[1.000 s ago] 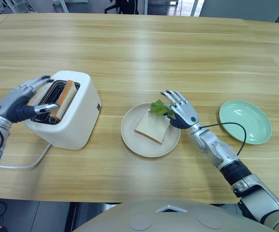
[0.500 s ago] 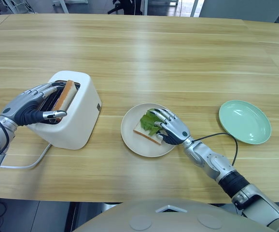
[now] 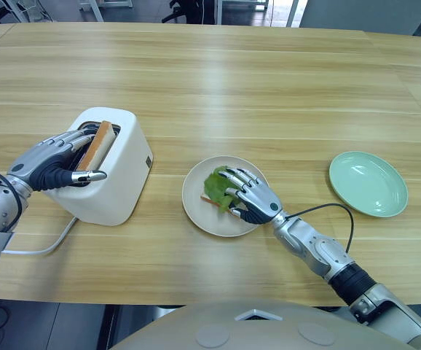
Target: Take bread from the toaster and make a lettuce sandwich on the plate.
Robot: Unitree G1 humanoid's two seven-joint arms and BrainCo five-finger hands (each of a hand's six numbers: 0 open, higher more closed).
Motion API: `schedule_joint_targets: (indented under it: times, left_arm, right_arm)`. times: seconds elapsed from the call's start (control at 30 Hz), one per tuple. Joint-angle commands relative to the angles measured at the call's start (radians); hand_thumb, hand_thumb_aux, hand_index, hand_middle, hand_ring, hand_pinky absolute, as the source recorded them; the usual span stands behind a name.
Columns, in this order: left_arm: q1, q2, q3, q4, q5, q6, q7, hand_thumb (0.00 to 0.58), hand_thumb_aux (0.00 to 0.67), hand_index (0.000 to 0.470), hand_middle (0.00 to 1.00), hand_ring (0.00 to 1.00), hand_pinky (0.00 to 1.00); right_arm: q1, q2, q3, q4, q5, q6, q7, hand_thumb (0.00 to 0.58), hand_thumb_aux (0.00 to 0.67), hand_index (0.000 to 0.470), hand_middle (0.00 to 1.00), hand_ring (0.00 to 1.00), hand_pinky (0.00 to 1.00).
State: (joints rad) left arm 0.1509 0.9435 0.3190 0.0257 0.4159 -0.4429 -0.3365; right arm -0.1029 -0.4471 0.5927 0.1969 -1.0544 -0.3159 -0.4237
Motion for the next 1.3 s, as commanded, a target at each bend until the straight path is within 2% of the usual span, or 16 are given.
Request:
schedule_joint_targets:
  times: [0.03,0.07,0.1,0.13,0.53,1.07,1.13,1.2,1.3]
  left_arm:
    - [0.006,0.005,-0.034,0.002,0.019,0.01,-0.012,0.506,0.431,0.296,0.0,0.0,0.0]
    - [0.005,0.004,-0.034,0.0,0.017,0.011,-0.011,0.568,0.575,0.395,0.0,0.0,0.0]
    - [0.004,0.003,-0.034,-0.001,0.015,0.012,-0.011,0.568,0.575,0.395,0.0,0.0,0.0]
    - [0.004,0.002,-0.034,-0.002,0.014,0.012,-0.012,0.58,0.67,0.46,0.0,0.0,0.0]
    - [-0.012,-0.005,-0.033,0.007,-0.045,0.008,-0.027,0.58,0.67,0.46,0.0,0.0,0.0]
    - [-0.049,-0.017,0.001,0.036,-0.118,0.018,-0.009,0.58,0.67,0.46,0.0,0.0,0.0]
    - [-0.054,-0.019,0.015,0.03,-0.139,0.023,-0.007,0.58,0.67,0.46,0.02,0.02,0.02]
    - [-0.069,-0.023,0.039,0.024,-0.169,0.043,-0.001,0.58,0.67,0.46,0.17,0.17,0.17]
    - [-0.099,-0.016,0.064,0.039,-0.171,0.068,0.018,0.58,0.67,0.46,0.19,0.19,0.19]
  right_arm:
    - [0.017,-0.013,0.013,-0.021,0.001,-0.022,0.02,0.447,0.349,0.24,0.0,0.0,0.0]
    - [0.019,-0.014,0.011,-0.025,0.002,-0.026,0.02,0.0,0.0,0.0,0.0,0.0,0.0]
    - [0.021,-0.015,0.01,-0.03,0.002,-0.029,0.019,0.0,0.0,0.0,0.0,0.0,0.0]
    - [0.023,-0.016,0.008,-0.034,0.003,-0.034,0.016,0.0,0.0,0.0,0.0,0.0,0.0]
    - [0.046,-0.025,-0.023,-0.104,0.014,-0.081,-0.042,0.0,0.0,0.0,0.0,0.0,0.0]
    - [0.056,-0.024,-0.072,-0.13,0.015,-0.089,-0.085,0.0,0.0,0.0,0.0,0.0,0.0]
    - [0.055,-0.023,-0.073,-0.128,0.015,-0.088,-0.088,0.0,0.0,0.0,0.0,0.0,0.0]
    - [0.053,-0.021,-0.075,-0.122,0.015,-0.087,-0.091,0.0,0.0,0.0,0.0,0.0,0.0]
    - [0.052,-0.019,-0.077,-0.116,0.016,-0.087,-0.093,0.0,0.0,0.0,0.0,0.0,0.0]
